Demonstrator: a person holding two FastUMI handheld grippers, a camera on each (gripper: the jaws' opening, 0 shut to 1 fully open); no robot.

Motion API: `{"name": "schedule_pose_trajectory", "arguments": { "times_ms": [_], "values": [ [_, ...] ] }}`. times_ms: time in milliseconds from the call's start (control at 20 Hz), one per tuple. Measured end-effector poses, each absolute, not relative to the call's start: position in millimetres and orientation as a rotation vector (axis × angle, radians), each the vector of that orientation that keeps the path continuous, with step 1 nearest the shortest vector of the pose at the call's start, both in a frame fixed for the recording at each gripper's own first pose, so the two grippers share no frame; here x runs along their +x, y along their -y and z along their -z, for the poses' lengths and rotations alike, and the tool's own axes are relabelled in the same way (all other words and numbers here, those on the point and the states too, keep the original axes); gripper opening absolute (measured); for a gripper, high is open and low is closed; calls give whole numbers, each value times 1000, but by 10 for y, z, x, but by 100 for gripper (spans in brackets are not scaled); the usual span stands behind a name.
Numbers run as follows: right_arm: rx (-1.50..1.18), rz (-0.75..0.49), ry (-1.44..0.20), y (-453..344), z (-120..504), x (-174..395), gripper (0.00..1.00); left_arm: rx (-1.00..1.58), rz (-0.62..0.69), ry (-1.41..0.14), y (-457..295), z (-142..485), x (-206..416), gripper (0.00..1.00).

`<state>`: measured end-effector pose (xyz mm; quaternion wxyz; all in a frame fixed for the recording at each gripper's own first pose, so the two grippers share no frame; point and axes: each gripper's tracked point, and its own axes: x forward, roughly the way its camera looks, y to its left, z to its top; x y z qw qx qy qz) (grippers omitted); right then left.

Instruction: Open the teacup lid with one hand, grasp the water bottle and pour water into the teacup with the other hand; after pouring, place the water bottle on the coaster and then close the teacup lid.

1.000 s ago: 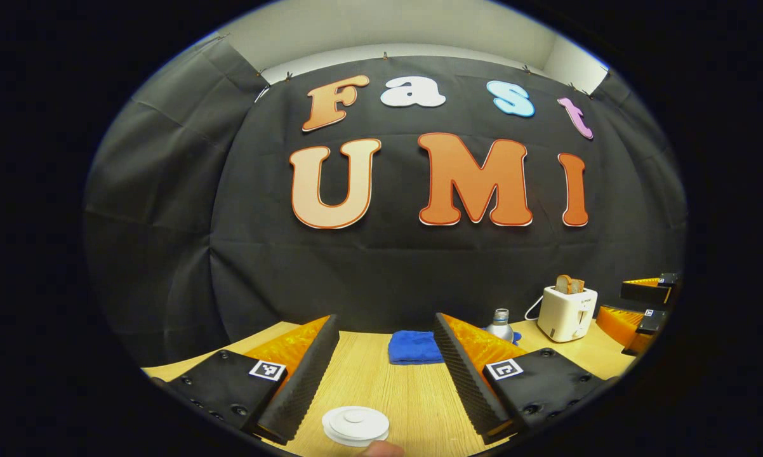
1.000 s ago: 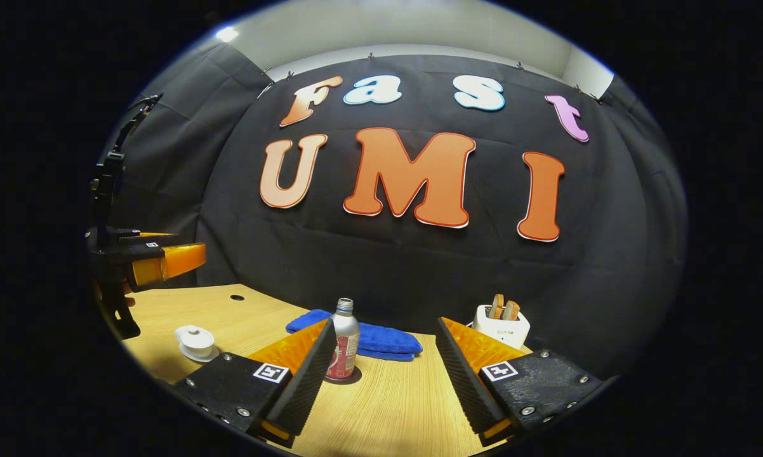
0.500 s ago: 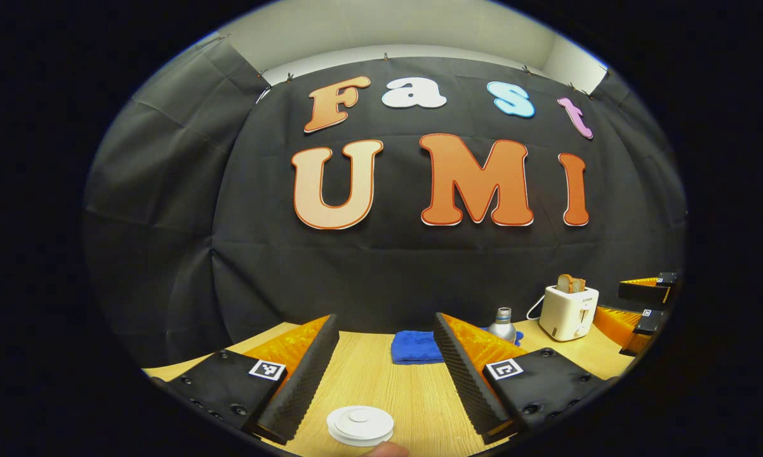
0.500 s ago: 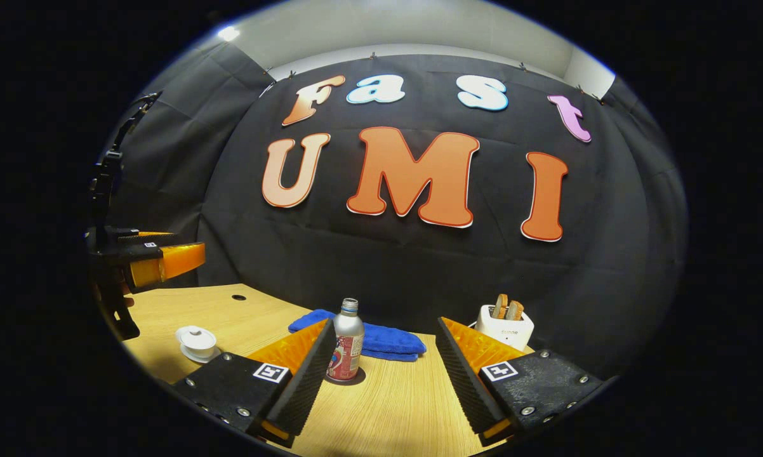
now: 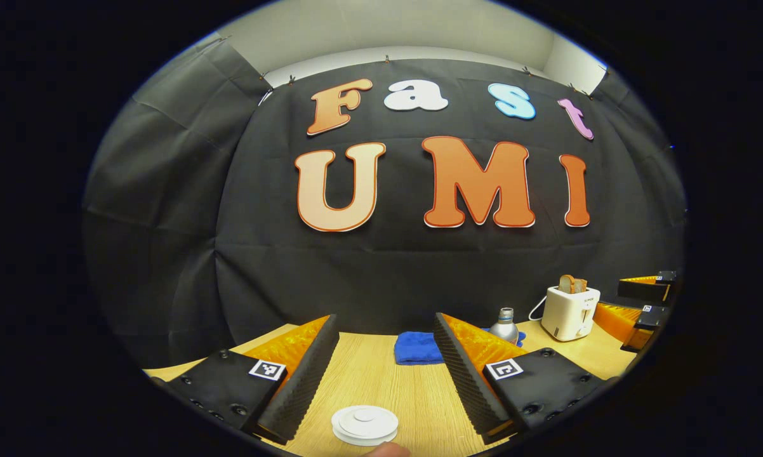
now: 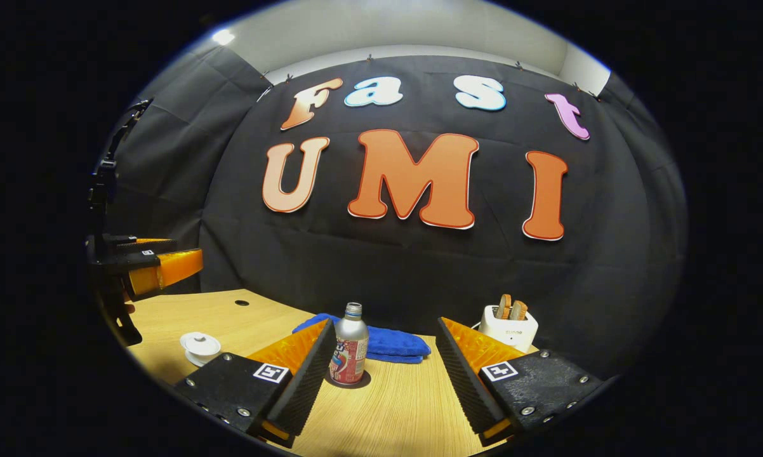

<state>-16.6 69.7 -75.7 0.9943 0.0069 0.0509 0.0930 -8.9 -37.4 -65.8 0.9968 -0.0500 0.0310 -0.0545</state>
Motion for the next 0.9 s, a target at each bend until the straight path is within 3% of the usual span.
{"name": "schedule_pose_trajectory", "arguments": {
  "times_ms": [200,300,350,500,900],
  "values": [
    [12,-180,-97,-683,736,-159,95,-101,102,-59,339,653,-88,94],
    [21,-179,-98,-677,725,-144,95,-99,97,-50,336,633,-83,94],
    [25,-181,-102,-682,718,-138,94,-100,101,-50,354,619,-70,100],
    [16,-179,-100,-649,681,-115,94,-91,111,-47,409,575,-69,94],
    [14,-175,-84,-598,633,-106,95,-103,114,-38,464,537,-68,98]
  ]
}}
